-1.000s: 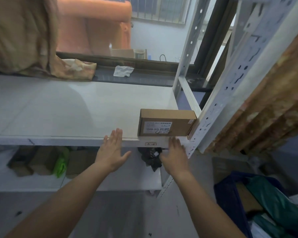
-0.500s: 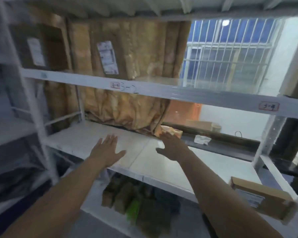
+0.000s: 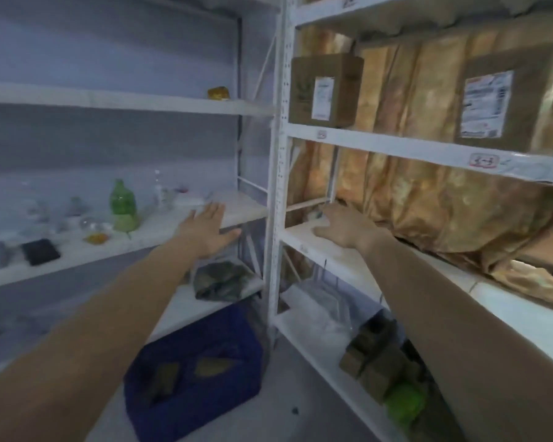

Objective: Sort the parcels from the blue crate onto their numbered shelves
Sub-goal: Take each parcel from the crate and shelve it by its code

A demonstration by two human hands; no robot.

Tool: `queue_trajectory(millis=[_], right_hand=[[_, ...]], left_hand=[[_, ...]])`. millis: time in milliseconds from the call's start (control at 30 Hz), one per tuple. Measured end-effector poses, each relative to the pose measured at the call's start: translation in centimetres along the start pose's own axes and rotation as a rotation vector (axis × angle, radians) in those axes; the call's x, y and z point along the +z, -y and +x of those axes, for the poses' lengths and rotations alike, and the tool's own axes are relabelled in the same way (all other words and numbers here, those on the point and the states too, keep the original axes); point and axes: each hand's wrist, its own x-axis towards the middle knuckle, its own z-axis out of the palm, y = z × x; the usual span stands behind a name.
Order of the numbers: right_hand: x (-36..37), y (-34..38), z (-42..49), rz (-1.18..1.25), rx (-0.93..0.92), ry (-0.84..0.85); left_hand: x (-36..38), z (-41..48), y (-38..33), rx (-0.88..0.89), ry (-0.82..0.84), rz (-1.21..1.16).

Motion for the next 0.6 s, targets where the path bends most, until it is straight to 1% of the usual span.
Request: queue_trajectory(millis=[133,333,500,600], right_hand=[[5.9,7.1,5.0,0.044,-0.104,0.110],[16.7,14.8,12.9,0.051,-0.210,0.340],[27.1,18.7,21.9,0.088,-0.284,0.502],[33.8,19.2,27.4,0.115,-0.296,0.617]], left_hand=[[3.8,-1.5,8.8,-0.114,0.089,0.032],[11.6,-1.3,17.6,-0.257,0.244,-0.039],[22.1,1.6,25.2,-0.381,0.349,-0.025],[28.9,4.7,27.5,-0.424,0.453,-0.061]])
